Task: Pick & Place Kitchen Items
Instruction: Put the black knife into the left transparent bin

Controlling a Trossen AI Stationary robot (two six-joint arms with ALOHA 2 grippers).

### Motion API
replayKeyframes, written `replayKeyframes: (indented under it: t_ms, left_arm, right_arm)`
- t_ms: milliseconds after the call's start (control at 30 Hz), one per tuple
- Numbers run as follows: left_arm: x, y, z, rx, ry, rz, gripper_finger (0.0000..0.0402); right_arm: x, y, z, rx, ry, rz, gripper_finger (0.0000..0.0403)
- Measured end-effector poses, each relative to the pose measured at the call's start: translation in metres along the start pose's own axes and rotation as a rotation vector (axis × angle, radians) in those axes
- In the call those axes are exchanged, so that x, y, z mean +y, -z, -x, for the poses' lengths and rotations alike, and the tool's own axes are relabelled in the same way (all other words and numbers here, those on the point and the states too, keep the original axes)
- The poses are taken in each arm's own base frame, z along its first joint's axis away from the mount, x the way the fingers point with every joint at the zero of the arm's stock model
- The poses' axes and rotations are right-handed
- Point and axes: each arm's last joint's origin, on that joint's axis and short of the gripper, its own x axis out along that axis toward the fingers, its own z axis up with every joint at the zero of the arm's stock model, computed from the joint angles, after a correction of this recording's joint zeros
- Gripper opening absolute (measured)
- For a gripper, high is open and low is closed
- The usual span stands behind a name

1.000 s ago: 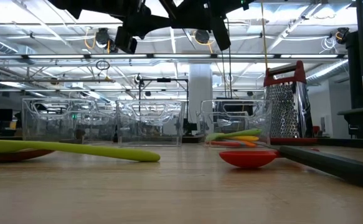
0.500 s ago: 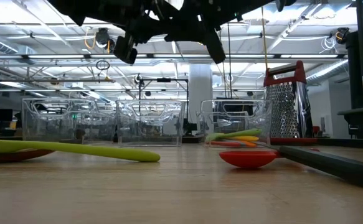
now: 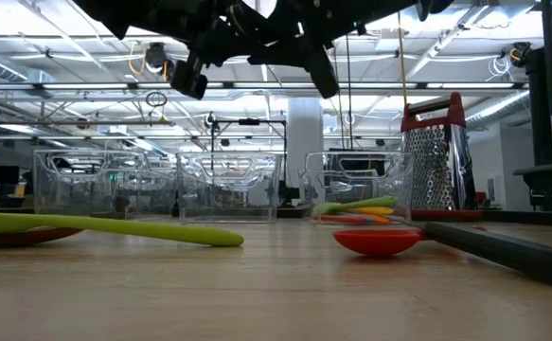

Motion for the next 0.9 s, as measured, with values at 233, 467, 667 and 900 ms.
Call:
replayKeyframes:
  t_ms: [233,467,667,900]
  left_arm:
    - [0.003,0.0,0.0,0.004,-0.031,-0.037,0.0084]
    - [0.013,-0.005,0.002,0.002,-0.122,-0.036,0.0084]
    - [0.022,-0.015,0.006,-0.017,-0.19,-0.036,0.0084]
    - [0.027,-0.03,0.016,-0.045,-0.234,-0.048,0.0084]
  right_arm:
    - [-0.003,0.002,0.0,0.08,0.052,-0.096,0.0208]
    - [0.0,0.006,0.001,0.223,0.072,-0.179,0.0256]
    - [0.012,0.01,0.003,0.272,-0.036,-0.133,0.0256]
    - [0.024,0.014,0.007,0.362,-0.103,-0.234,0.0252]
